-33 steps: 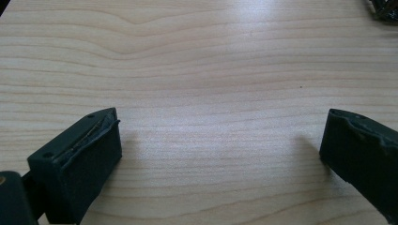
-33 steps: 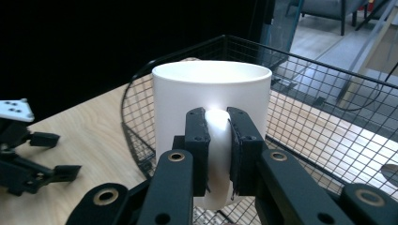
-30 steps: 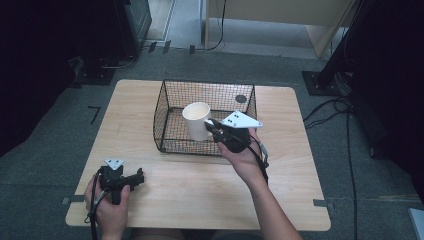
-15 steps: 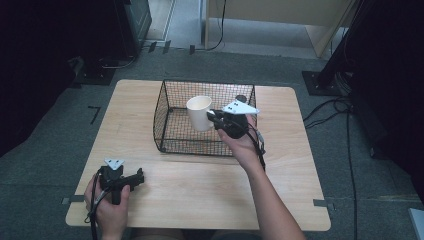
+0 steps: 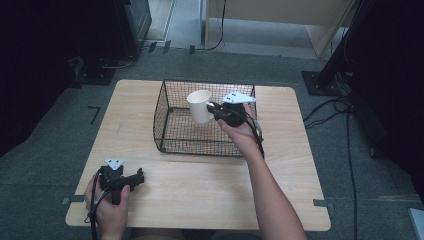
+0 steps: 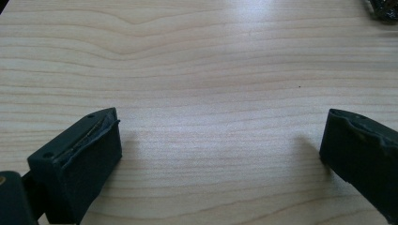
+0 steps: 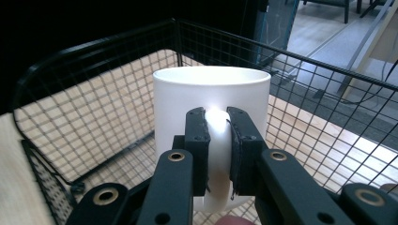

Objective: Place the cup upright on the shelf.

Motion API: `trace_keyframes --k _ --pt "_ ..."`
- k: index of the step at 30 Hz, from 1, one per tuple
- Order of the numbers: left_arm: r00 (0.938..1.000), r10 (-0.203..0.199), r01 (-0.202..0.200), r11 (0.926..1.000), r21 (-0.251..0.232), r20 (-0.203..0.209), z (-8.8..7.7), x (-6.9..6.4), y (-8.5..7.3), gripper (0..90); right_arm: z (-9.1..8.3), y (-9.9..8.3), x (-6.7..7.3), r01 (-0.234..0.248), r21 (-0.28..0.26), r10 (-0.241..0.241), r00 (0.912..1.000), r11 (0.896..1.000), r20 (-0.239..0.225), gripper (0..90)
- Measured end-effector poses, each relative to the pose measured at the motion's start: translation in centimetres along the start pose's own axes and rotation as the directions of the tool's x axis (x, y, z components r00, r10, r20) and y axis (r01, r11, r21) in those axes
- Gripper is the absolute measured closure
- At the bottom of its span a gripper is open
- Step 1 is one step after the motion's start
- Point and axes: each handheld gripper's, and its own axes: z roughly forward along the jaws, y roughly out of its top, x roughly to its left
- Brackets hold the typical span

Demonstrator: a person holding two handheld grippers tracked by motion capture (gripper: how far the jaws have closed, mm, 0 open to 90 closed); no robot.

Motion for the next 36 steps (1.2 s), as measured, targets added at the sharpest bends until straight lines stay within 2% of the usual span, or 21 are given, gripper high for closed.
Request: trace_keyframes --k 5,13,18,23,29,36 --pt "1.0 0.0 0.0 1.0 0.0 0.0 0.0 0.0 0.0 0.0 1.3 0.0 -1.1 0.002 0.041 -0.002 1.0 0.999 -0.009 80.2" --pt "1.0 0.0 0.0 1.0 0.0 0.001 0.0 0.0 0.0 0.0 2.8 -0.4 -1.5 0.012 0.084 -0.011 0.9998 0.996 -0.015 80.2" --pt "1.0 0.001 -0.001 1.0 -0.001 0.001 0.0 0.0 0.0 0.0 3.7 -0.6 -1.8 0.022 0.122 -0.02 0.9996 0.992 -0.022 80.2" --pt "1.0 0.001 -0.001 1.0 -0.001 0.002 0.0 0.0 0.0 0.0 4.7 -1.2 -1.9 0.048 0.172 -0.04 0.9979 0.984 -0.051 80.2" --pt "1.0 0.001 -0.001 1.0 -0.002 0.003 0.0 0.0 0.0 0.0 4.7 -1.4 -2.2 0.027 0.18 -0.016 0.9979 0.983 -0.063 80.1" --pt "1.0 0.002 -0.002 1.0 -0.002 0.003 0.0 0.0 0.0 0.0 4.7 -1.6 -2.2 0.032 0.234 -0.02 0.9985 0.972 -0.052 79.9"
